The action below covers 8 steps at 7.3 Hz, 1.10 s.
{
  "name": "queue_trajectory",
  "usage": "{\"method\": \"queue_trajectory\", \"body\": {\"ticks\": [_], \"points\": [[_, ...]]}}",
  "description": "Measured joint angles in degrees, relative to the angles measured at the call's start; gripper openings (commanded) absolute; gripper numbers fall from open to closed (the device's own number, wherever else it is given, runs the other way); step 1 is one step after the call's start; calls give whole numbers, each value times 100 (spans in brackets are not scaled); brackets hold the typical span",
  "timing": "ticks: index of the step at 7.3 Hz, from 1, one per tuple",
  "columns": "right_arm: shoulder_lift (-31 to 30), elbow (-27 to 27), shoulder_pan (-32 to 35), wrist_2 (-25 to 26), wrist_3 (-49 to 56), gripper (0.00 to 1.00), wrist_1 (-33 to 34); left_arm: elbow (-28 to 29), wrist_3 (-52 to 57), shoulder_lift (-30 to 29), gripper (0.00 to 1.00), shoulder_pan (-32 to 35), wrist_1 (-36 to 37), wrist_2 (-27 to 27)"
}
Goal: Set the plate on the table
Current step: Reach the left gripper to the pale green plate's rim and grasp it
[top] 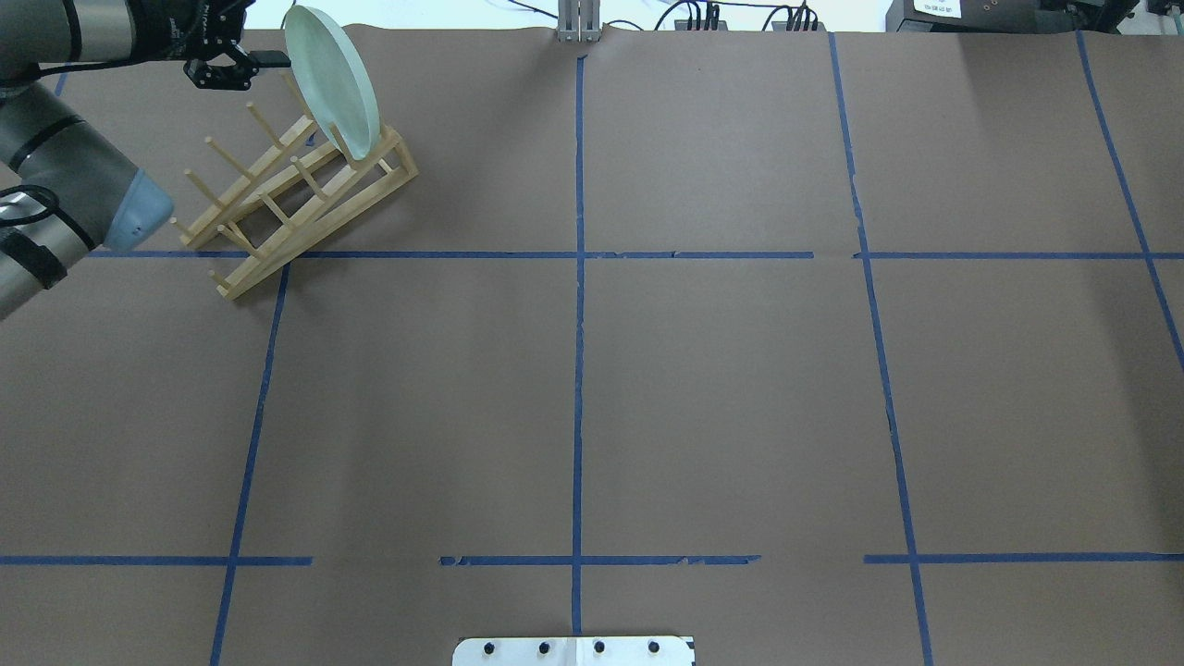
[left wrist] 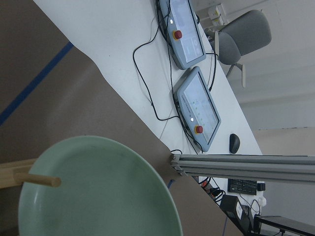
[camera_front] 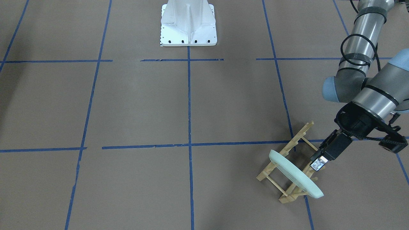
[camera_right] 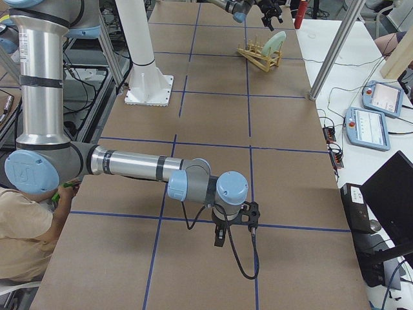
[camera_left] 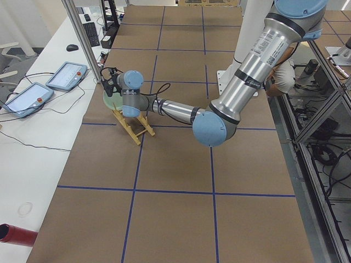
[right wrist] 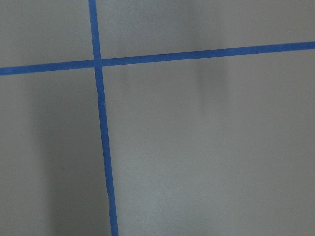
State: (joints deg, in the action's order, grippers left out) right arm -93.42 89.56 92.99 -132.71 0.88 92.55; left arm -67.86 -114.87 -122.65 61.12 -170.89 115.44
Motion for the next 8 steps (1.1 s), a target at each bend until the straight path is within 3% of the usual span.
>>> {"method": "queue_trajectory", "body": {"ticks": [4,5,6,7,8], "points": [[0,0,0,0,0,100,0,257,124,-167,82,-98,-42,-195],[0,2,0,0,0,100,0,324,173,-224,73,-100,-41,-252],[0,5,0,0,0,100,0,377,201,-273,52,-100,-41,-312],[0,7,0,0,0,100,0,407,213,-299,1,-100,-41,-376],[0,8,0,0,0,100,0,417,226,-308,0,-103,-39,-415]]}}
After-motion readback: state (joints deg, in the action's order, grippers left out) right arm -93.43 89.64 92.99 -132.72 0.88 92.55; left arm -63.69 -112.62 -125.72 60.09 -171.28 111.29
